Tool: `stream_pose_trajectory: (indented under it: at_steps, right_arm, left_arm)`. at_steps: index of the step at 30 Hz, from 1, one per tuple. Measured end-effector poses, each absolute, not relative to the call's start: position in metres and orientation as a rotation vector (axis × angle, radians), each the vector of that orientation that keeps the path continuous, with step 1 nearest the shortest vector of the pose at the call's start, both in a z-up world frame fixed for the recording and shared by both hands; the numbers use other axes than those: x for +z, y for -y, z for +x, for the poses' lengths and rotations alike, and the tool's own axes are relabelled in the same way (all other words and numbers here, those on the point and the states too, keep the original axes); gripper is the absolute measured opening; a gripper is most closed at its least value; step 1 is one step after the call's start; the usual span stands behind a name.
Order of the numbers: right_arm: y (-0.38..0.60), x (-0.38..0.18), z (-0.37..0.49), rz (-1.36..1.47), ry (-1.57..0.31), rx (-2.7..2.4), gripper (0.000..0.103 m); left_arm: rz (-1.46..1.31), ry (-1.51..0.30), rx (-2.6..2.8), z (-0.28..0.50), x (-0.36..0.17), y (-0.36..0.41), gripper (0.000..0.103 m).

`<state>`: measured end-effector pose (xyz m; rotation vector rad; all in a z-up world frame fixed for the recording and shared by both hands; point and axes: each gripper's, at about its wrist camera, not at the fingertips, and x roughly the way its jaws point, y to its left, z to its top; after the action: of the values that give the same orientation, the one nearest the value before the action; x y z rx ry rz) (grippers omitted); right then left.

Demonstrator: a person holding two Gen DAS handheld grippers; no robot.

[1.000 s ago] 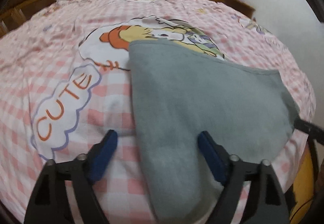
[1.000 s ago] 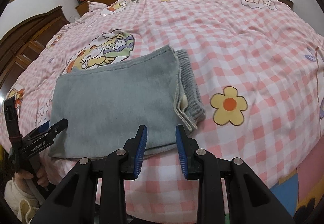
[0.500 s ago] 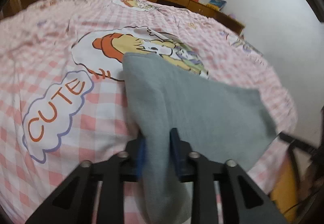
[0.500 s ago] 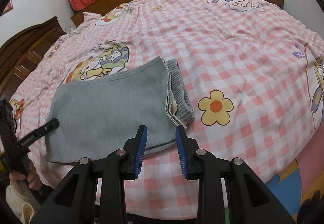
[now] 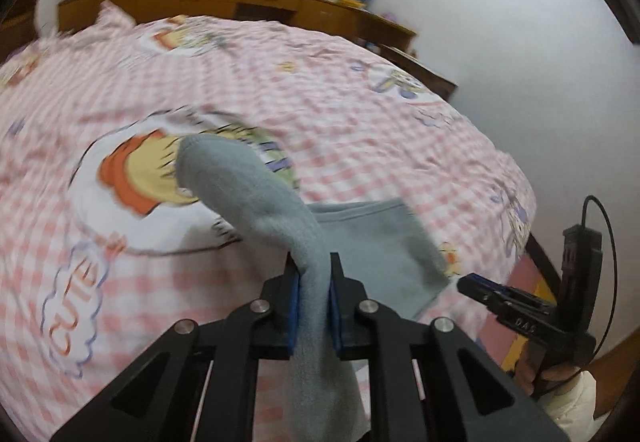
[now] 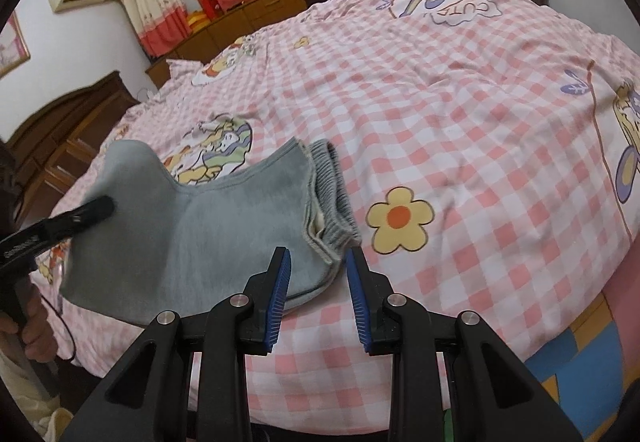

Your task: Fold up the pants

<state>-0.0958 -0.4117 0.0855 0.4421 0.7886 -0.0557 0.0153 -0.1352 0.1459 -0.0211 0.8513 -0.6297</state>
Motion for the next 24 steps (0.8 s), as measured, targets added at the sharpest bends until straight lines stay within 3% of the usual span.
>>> stream_pose_trajectory:
  at_steps: [13,15,17,19,24]
  right_arm:
    - [0.425,0.078,-0.102,0.475,-0.802,-0.046,0.03]
    - [0.424,0.077,-0.1,0.471,-0.806,-0.042,0.03]
    - [0.421,0.076,-0.098,0.465,-0.813,-0.038,0.03]
    - [0.419,0.075,-0.095,0.46,-0.82,-0.033,0.03]
    - [0.405,0.08,-0.083,0.42,-0.835,-0.004,0.03]
  left_arm:
    - [0.159,-0.996,-0.674,0.028,0.089,0.258,0.013]
    - [0.172,-1.017,-0.667,0.029,0.081,0.264,0.021]
    - [0.168,-1.013,-0.661,0.025,0.079,0.264,0.041]
    - [0.181,-0.995,-0.656,0.021,0.082,0.261,0.052]
    - [0.184,-0.931,-0.647,0.012,0.1,0.243,0.062]
